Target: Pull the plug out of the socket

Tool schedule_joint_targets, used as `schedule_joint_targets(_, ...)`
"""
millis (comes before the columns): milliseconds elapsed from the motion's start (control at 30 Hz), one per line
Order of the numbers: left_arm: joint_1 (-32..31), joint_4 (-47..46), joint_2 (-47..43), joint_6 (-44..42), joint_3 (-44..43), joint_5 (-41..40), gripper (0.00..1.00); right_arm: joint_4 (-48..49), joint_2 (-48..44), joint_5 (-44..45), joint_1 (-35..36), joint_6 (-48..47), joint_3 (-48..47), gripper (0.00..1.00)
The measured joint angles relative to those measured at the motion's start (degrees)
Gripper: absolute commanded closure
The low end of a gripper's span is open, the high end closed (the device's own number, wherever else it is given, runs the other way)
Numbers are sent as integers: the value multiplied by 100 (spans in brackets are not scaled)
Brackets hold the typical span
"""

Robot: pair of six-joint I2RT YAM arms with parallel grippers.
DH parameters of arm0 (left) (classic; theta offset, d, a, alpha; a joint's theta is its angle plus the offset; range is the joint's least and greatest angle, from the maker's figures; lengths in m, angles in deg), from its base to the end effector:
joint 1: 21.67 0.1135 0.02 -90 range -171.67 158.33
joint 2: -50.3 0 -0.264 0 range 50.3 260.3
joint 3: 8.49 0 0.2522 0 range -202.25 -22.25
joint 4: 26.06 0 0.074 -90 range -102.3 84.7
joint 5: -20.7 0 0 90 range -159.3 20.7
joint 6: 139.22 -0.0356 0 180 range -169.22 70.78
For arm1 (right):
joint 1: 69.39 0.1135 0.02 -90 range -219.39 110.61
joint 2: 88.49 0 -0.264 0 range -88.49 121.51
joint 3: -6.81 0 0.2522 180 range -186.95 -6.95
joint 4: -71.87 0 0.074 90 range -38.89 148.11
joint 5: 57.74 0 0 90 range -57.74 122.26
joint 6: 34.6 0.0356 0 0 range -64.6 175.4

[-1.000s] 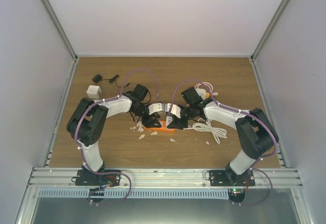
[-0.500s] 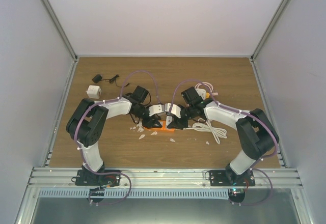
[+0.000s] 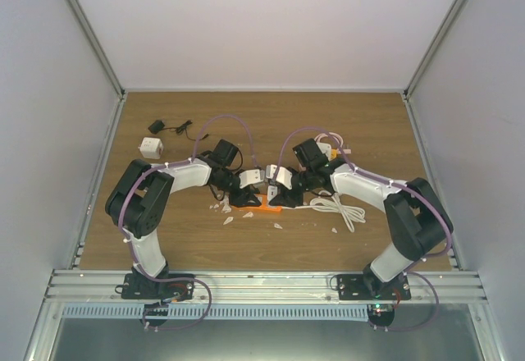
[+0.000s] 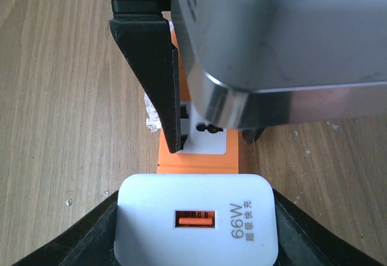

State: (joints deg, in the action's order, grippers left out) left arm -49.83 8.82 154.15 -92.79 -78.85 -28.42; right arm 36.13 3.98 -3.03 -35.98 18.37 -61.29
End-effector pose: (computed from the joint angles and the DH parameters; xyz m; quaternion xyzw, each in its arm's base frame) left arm 0.2806 -0.1766 0.1369 0.5923 0.7075 -0.3164 0.2202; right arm 0.2495 0.1892 0.1838 -0.5949 0.7071 0.2850 0.2549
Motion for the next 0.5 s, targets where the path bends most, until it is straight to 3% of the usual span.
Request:
schedule_joint_targets(333, 0, -13, 0, -2, 4, 15, 49, -42, -234, -275, -20, 55, 0, 61)
schedule_joint_targets(500, 74, -20, 0, 0, -13, 42, 37, -81, -404, -396, -98, 101, 0, 61)
